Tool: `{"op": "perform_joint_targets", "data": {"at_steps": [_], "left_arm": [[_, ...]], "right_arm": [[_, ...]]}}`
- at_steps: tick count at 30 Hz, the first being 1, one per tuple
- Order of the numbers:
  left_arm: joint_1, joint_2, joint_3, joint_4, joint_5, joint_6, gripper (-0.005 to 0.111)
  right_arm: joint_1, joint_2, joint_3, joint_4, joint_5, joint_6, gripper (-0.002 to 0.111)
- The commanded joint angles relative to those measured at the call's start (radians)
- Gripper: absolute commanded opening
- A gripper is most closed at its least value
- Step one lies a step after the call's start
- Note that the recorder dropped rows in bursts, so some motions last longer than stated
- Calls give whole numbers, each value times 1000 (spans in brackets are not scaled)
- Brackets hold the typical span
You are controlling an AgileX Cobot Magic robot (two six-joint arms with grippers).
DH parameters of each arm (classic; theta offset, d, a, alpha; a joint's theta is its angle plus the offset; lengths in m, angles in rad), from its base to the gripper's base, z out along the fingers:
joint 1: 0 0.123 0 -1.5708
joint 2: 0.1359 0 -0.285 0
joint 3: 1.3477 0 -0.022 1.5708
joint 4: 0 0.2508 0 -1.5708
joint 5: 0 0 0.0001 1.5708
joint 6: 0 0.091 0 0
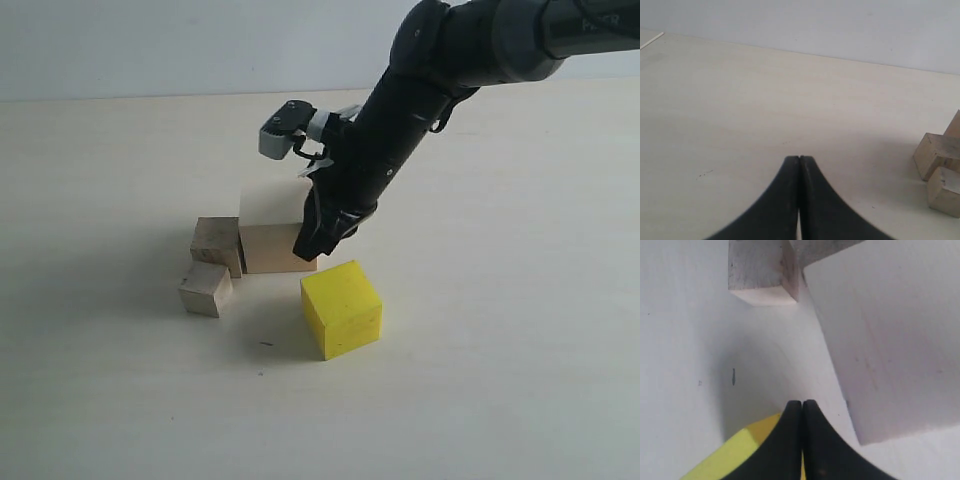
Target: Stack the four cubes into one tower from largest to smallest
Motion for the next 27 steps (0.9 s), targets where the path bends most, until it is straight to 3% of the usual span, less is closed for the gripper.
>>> {"op": "perform_joint_targets", "data": {"at_steps": [1,6,17,27], "left_arm": [[1,-6,3,4,-7,3,0],[1,-6,3,4,-7,3,0],[1,-6,3,4,-7,3,0],[1,-6,3,4,-7,3,0]], "right_arm": [[1,-1,0,41,18,-14,0],[5,-1,0,168,34,-71,0],[88,-1,0,119,-98,-69,0],[104,-1,0,102,-215,-44,0]]}}
